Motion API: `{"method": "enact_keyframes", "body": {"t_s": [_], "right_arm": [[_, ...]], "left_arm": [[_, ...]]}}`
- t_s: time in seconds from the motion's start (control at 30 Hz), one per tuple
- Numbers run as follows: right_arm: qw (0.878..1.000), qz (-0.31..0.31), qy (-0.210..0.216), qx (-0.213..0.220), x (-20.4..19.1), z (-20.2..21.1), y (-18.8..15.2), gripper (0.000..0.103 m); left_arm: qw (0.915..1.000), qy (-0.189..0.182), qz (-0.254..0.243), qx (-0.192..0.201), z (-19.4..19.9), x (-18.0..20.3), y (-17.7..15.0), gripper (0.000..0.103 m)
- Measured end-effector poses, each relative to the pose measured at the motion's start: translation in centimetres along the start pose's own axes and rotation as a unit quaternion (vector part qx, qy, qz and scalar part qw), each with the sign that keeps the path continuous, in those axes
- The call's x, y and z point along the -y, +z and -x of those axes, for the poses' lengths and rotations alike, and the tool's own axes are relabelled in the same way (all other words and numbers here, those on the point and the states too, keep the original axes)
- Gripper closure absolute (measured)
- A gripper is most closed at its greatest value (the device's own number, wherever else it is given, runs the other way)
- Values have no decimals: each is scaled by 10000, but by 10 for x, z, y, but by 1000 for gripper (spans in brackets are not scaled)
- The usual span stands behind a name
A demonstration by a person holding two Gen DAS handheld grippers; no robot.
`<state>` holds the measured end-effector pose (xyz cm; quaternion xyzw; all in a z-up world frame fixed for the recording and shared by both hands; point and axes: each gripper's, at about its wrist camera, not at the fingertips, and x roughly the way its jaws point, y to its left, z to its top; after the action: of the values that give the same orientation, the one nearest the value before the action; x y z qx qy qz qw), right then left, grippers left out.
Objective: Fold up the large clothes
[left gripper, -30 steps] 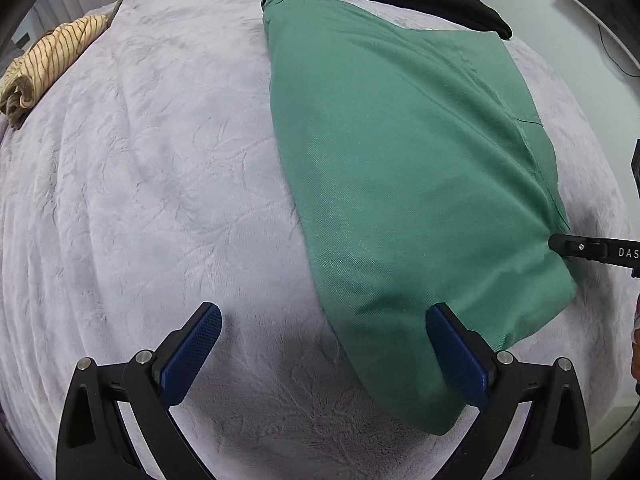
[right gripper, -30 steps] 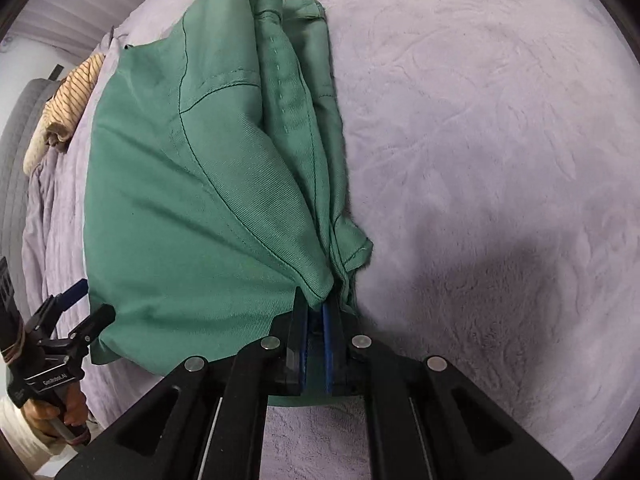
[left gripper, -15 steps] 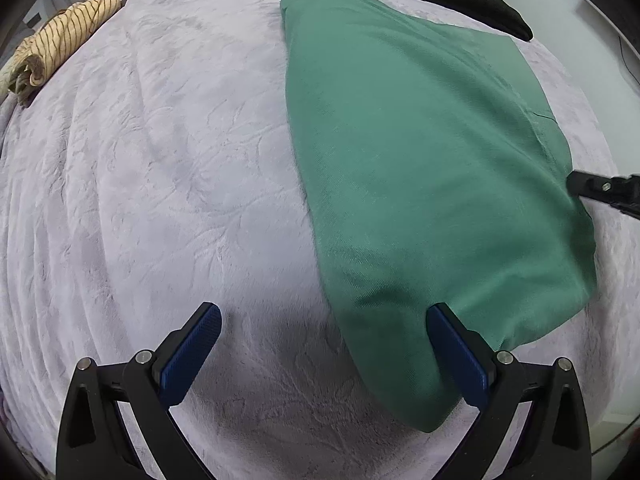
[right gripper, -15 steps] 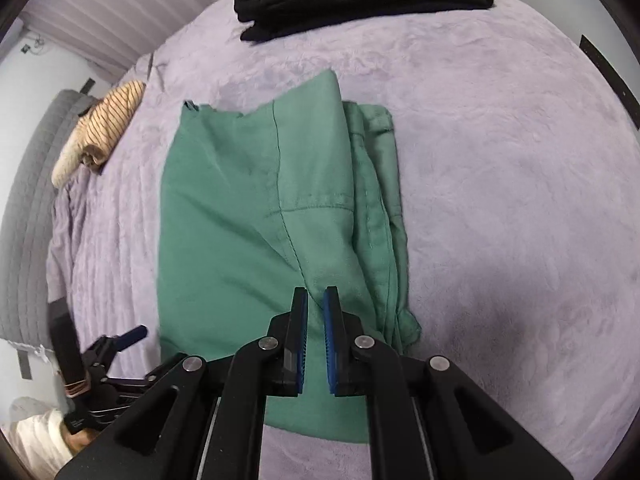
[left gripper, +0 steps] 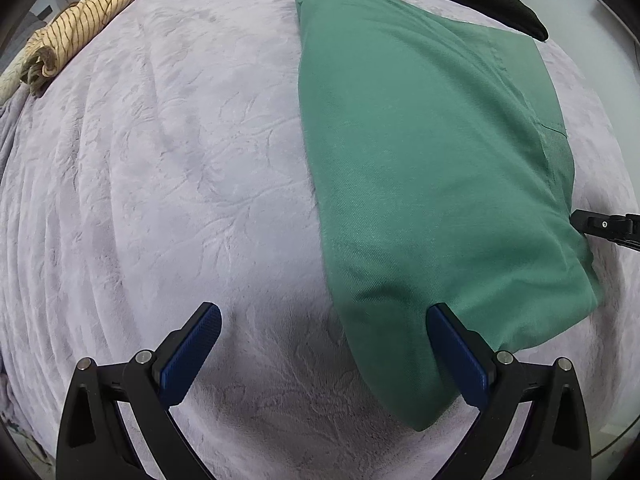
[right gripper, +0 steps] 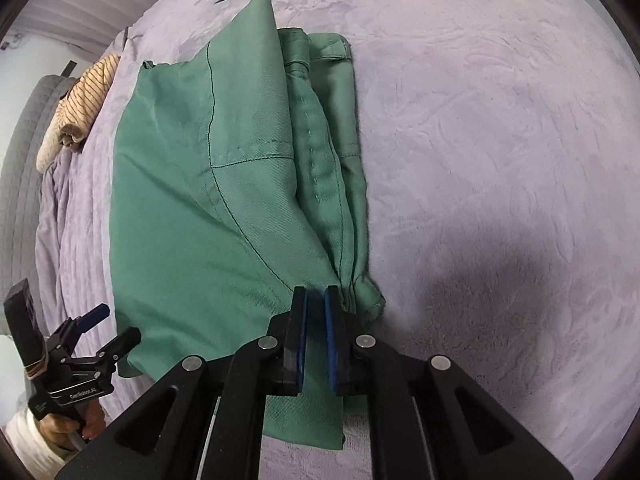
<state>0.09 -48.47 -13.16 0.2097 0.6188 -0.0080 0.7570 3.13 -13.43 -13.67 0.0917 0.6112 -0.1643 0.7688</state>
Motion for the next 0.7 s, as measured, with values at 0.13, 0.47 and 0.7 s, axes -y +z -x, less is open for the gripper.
{"method": "enact_keyframes", "body": {"t_s": [0.13, 0.47, 0.7], "right_arm": [[9995, -224, 208, -20, 10, 3, -5, 94], [9985, -361, 380, -132, 30, 8, -12, 48], [9955, -387, 858, 66, 37, 22, -5, 25]], "left_arm": [[10000, 73, 20, -20, 3, 7, 3, 0], [9995, 46, 310, 32, 4, 8, 8, 0], [9974, -305, 639, 134, 14, -6, 38, 0]]}}
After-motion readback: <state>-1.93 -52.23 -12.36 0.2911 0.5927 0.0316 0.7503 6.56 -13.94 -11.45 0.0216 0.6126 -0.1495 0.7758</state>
